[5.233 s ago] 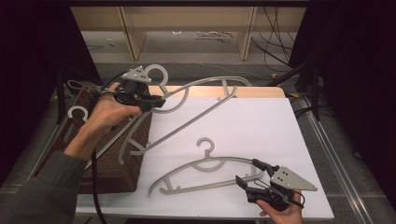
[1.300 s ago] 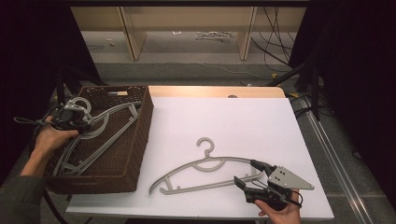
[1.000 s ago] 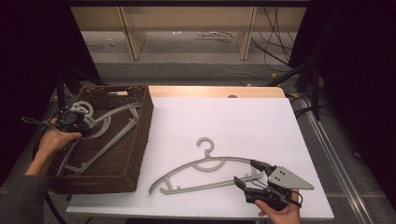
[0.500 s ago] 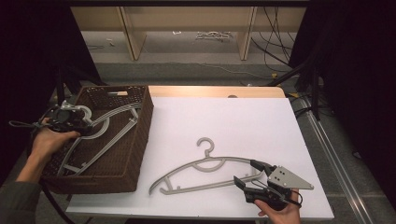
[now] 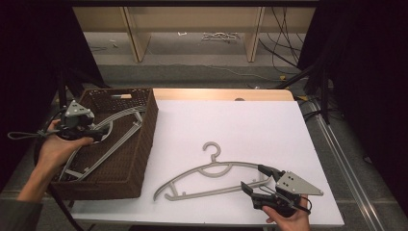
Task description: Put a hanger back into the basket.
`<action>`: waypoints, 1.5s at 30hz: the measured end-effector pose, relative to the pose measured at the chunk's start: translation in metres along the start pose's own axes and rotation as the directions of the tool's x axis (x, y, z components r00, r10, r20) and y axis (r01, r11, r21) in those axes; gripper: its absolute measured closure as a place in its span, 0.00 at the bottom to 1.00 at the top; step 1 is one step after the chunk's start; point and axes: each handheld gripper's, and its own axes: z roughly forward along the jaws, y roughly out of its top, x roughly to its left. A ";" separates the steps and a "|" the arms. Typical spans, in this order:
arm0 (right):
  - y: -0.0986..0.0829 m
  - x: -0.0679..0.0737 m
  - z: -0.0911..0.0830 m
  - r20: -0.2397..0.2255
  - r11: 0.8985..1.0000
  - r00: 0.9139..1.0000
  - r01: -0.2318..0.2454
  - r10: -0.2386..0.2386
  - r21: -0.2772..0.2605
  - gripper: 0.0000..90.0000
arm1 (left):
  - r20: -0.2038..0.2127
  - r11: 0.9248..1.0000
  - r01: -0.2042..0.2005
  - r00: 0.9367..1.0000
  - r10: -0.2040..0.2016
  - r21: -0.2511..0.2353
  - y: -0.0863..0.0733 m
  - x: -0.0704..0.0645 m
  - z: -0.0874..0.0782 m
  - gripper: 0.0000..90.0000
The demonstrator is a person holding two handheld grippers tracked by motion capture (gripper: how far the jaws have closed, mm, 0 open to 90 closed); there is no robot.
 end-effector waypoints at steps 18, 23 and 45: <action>0.002 0.000 -0.004 0.007 1.000 1.000 0.012 -0.012 0.012 0.23 | 0.193 0.975 -0.011 0.980 0.055 -0.220 0.020 -0.105 -0.017 0.35; 0.002 -0.001 -0.004 0.007 1.000 1.000 0.014 -0.014 0.012 0.23 | 0.225 0.964 0.018 0.973 0.044 -0.264 0.022 -0.122 -0.014 0.35; 0.002 -0.001 -0.003 0.000 1.000 1.000 0.007 -0.007 -0.001 0.23 | 0.286 0.947 0.042 0.957 0.054 -0.319 0.009 -0.154 0.002 0.26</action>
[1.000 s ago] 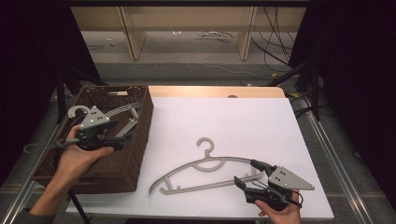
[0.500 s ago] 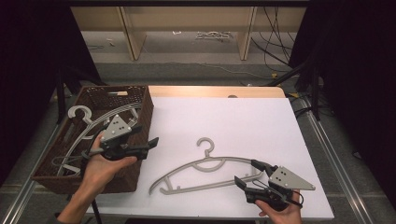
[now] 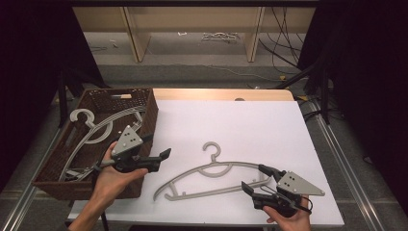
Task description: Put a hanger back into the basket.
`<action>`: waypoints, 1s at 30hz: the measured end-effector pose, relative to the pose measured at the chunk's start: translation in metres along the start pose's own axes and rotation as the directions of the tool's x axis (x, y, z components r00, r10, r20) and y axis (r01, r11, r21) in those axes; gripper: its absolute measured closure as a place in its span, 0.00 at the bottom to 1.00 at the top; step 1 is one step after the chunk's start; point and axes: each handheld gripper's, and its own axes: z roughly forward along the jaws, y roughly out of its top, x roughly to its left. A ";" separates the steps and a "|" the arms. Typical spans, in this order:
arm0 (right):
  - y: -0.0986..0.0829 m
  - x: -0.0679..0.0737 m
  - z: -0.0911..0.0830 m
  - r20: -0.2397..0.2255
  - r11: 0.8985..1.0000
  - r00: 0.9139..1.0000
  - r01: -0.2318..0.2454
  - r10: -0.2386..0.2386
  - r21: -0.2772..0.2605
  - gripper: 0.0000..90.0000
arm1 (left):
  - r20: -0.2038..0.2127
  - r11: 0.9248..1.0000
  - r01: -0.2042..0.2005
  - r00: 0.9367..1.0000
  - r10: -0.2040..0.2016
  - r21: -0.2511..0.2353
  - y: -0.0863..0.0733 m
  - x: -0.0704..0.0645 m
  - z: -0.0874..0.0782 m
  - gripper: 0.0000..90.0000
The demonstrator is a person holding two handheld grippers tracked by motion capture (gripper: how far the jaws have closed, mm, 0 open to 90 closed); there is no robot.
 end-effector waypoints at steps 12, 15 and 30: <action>0.000 -0.001 -0.001 0.000 1.000 1.000 0.000 0.000 -0.003 0.23 | 0.056 0.997 -0.066 0.996 0.068 -0.028 -0.009 -0.014 0.014 0.20; 0.000 0.000 0.000 0.001 1.000 1.000 0.000 0.000 -0.004 0.23 | 0.062 0.998 -0.061 0.996 0.063 -0.025 -0.013 -0.016 0.017 0.21; 0.000 0.000 0.000 0.000 1.000 1.000 0.002 -0.002 -0.002 0.23 | 0.105 0.993 -0.089 0.991 0.080 0.078 -0.025 -0.029 0.052 0.21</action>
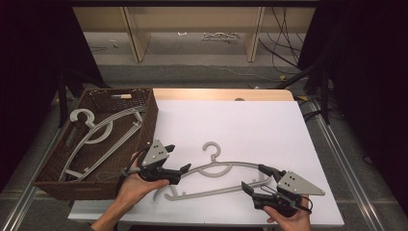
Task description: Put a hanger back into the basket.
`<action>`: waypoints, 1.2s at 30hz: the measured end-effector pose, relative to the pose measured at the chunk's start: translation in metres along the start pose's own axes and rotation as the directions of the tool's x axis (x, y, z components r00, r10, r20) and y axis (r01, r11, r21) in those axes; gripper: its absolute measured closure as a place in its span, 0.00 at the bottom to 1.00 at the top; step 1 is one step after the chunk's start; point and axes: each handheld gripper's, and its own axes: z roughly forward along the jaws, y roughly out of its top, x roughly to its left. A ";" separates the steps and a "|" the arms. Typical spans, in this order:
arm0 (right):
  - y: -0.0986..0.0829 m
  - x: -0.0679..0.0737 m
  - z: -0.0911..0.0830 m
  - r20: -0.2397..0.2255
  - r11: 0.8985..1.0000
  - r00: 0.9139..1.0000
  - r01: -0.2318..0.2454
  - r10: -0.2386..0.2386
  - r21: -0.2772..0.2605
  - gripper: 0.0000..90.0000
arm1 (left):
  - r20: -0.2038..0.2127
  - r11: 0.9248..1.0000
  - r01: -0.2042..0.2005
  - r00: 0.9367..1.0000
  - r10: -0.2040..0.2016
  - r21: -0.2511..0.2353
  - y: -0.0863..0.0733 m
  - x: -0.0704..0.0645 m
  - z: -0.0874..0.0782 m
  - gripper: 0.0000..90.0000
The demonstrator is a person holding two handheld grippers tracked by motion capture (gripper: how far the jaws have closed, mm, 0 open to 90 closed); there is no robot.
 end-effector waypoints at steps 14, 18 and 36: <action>0.000 0.004 0.000 -0.016 1.000 1.000 0.006 -0.006 -0.007 0.23 | 0.060 0.992 -0.055 0.997 0.048 0.118 0.006 -0.002 0.041 0.22; 0.000 0.004 -0.002 -0.007 1.000 1.000 0.008 -0.008 -0.002 0.23 | 0.065 0.985 -0.049 0.997 0.039 0.164 0.008 0.001 0.057 0.22; 0.001 0.003 -0.003 -0.024 1.000 1.000 0.009 -0.009 0.001 0.23 | 0.168 0.882 -0.174 0.980 0.110 0.438 0.015 0.004 0.119 0.29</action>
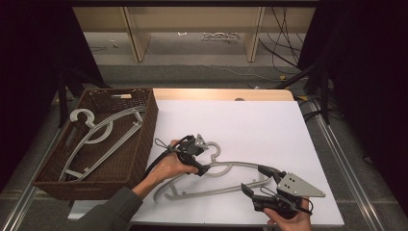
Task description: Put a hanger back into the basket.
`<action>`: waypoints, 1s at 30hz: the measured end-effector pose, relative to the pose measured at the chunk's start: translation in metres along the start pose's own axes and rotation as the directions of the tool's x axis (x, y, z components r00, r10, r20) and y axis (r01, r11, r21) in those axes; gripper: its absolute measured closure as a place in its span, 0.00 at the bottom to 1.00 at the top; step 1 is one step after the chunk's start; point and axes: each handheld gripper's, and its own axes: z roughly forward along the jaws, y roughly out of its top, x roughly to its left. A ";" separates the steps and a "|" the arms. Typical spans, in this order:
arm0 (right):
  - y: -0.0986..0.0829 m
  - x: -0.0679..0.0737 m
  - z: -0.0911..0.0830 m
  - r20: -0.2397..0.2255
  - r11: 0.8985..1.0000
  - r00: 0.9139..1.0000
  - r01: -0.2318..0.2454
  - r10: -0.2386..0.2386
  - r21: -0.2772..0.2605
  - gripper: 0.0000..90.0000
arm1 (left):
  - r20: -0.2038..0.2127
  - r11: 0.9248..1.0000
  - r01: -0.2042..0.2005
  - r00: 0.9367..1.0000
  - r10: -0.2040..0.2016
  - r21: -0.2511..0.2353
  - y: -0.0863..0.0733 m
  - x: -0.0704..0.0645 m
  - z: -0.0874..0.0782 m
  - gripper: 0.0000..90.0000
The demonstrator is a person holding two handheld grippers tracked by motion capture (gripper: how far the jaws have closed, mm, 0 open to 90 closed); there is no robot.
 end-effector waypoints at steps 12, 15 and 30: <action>0.000 0.000 0.000 0.000 1.000 1.000 0.005 -0.005 0.005 0.23 | 0.058 0.988 -0.044 0.998 0.035 0.150 0.019 0.004 0.021 0.48; 0.000 0.000 0.000 0.002 1.000 1.000 0.004 -0.004 0.008 0.23 | 0.065 0.985 -0.045 0.997 0.035 0.164 0.020 0.003 0.023 0.49; 0.000 -0.001 0.000 0.002 1.000 1.000 0.002 -0.002 0.007 0.23 | 0.107 0.972 -0.066 0.993 0.043 0.225 0.024 0.004 0.031 0.62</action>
